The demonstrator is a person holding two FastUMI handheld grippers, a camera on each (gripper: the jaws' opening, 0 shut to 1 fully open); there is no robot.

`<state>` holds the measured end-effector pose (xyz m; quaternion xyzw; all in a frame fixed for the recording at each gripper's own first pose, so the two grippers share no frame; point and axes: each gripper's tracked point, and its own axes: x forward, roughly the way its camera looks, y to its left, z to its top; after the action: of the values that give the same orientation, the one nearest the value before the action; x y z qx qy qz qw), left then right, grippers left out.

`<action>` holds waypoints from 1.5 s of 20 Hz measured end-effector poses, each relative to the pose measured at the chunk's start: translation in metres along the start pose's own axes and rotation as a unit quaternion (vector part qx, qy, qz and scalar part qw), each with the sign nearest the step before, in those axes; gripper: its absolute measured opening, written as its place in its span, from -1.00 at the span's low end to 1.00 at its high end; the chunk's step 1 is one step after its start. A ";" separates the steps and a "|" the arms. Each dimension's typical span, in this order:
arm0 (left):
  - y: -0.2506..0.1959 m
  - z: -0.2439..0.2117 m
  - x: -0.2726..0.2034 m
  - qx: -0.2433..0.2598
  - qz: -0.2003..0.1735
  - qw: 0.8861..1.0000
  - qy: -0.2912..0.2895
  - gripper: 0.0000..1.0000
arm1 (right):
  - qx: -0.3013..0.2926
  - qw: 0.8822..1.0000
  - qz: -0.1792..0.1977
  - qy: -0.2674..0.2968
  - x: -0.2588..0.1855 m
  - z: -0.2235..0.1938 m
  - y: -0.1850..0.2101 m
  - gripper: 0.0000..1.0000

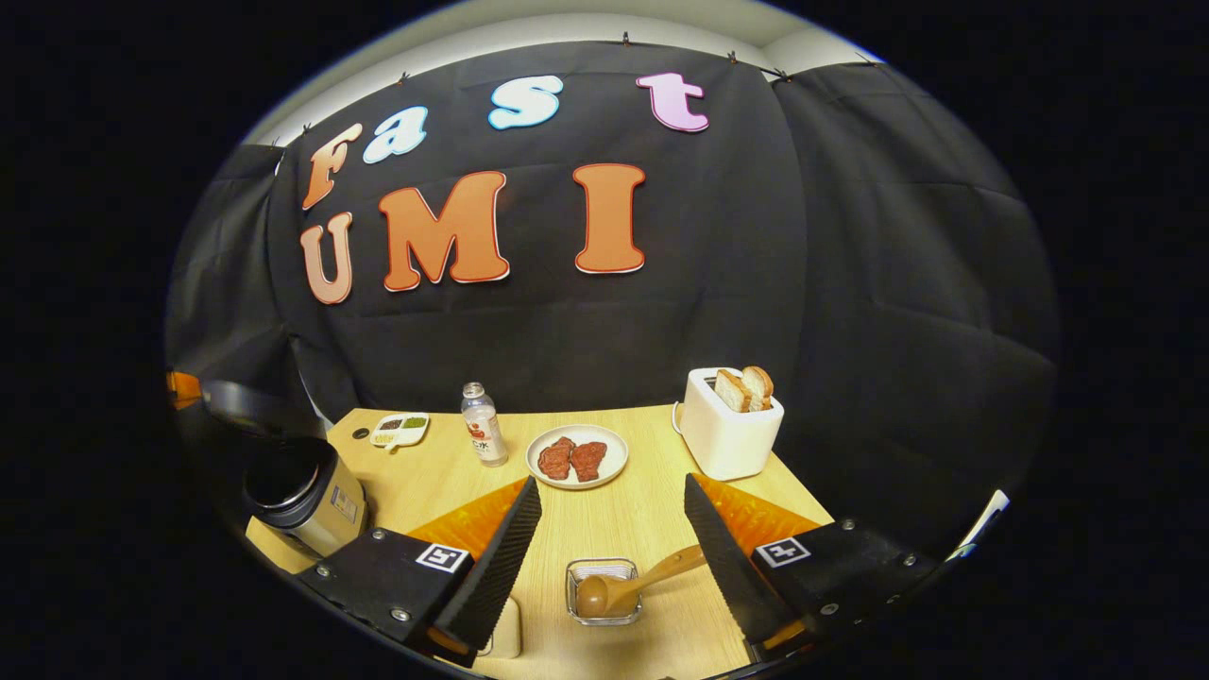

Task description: Close the left gripper, press the button to open the rice cooker; take a wooden spoon from the chopstick holder with the right hand, scoop a spoonful of rice and pour it into the rice cooker, then put the wooden spoon back into the chopstick holder.

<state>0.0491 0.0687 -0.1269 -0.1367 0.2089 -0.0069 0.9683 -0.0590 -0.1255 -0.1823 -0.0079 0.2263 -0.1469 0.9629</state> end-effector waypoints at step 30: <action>-0.073 0.012 -0.084 0.151 0.099 0.979 -0.099 0.86 | 0.108 0.980 0.059 0.154 0.073 -0.132 -0.032 0.14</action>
<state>-0.0190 0.0072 -0.0631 0.0324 0.1207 0.0707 0.9896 -0.0636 -0.1705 -0.3300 0.1326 0.3546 -0.1131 0.9186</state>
